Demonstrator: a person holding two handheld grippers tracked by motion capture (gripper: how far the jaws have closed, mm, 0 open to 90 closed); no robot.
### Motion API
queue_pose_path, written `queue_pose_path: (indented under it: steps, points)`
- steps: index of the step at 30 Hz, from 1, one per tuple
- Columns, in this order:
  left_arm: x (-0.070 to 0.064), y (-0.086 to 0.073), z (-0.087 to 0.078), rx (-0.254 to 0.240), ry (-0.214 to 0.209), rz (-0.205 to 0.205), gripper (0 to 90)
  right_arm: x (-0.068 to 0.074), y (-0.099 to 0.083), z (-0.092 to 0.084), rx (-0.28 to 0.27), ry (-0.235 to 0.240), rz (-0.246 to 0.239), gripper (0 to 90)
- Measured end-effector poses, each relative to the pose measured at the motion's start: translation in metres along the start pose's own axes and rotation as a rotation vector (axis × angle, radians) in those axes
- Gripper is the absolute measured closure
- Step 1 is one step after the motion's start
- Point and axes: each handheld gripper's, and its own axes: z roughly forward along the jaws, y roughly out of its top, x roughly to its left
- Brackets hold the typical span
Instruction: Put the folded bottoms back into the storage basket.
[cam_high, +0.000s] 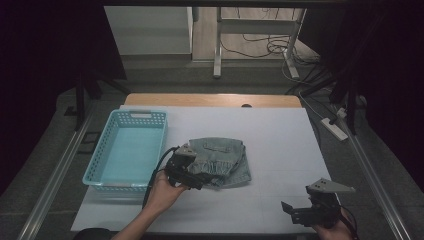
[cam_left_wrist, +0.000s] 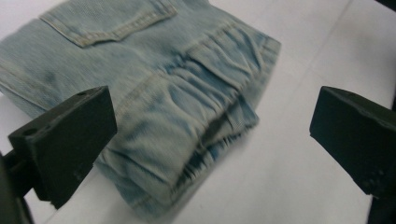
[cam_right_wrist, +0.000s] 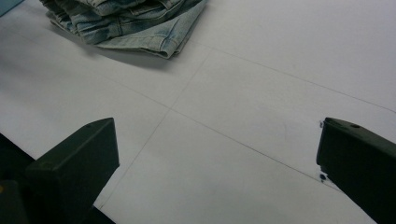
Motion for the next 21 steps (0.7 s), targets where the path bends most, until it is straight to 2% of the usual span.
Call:
queue_pose_path:
  steps: [6,10,14,21]
  points:
    - [0.007,0.003,0.013,0.051,0.050,-0.050,0.0,0.000,0.000,0.000,0.002,0.001,-0.005,0.0]
    - [0.010,0.000,0.018,0.087,0.122,-0.068,0.0,0.001,0.000,0.001,0.008,-0.002,-0.013,0.0]
    - [0.016,-0.005,0.024,0.109,0.141,-0.101,0.0,0.001,0.000,0.001,0.010,-0.002,-0.015,0.0]
    - [0.025,-0.011,0.041,0.175,0.144,-0.144,0.3,0.002,0.000,0.001,0.012,-0.005,-0.020,0.0]
